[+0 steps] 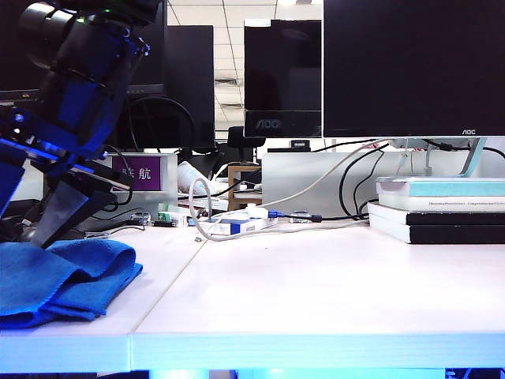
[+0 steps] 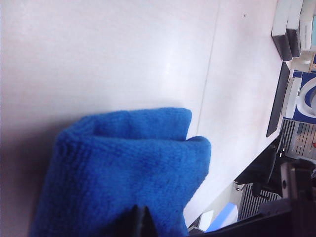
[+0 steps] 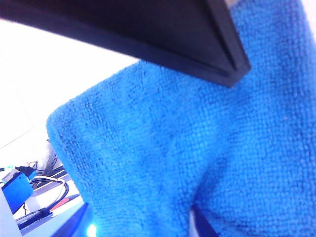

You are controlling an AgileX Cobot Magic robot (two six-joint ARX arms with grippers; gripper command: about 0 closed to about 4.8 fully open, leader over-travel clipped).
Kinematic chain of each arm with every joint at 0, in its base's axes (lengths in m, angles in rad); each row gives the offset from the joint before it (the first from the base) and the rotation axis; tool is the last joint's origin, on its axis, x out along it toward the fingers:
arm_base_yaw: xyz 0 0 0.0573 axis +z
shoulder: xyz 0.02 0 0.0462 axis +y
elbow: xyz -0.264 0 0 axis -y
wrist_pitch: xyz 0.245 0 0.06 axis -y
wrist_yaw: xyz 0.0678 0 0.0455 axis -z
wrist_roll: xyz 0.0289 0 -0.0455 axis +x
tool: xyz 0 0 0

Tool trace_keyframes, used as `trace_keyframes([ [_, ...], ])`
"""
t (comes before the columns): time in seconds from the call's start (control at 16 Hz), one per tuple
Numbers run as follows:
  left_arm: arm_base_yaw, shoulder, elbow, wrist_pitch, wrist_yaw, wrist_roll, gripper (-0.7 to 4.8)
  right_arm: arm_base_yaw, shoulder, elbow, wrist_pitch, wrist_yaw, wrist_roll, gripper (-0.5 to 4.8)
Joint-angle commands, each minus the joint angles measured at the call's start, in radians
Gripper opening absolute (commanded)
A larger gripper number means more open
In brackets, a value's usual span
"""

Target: Wipe the table from right to left using the rag.

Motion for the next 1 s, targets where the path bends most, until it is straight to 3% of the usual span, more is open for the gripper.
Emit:
trace_keyframes([
  [0.06, -0.001, -0.001, 0.0, 0.006, -0.053, -0.019, -0.05, 0.003, -0.007, 0.01, 0.002, -0.008, -0.018, 2.54],
  [0.25, -0.002, -0.001, 0.0, 0.009, -0.069, -0.026, -0.05, 0.004, -0.007, 0.01, 0.003, -0.008, -0.022, 2.54],
  [0.38, -0.008, 0.0, 0.0, 0.011, -0.158, -0.05, -0.05, 0.004, -0.007, 0.01, 0.002, -0.008, -0.026, 2.54],
  [0.81, -0.089, 0.107, 0.0, 0.036, -0.167, -0.053, -0.05, 0.003, -0.031, 0.01, 0.001, -0.007, -0.048, 2.54],
  [1.0, -0.089, 0.118, 0.0, 0.039, -0.246, -0.056, -0.05, -0.011, -0.09, 0.009, -0.001, -0.003, -0.052, 2.54],
])
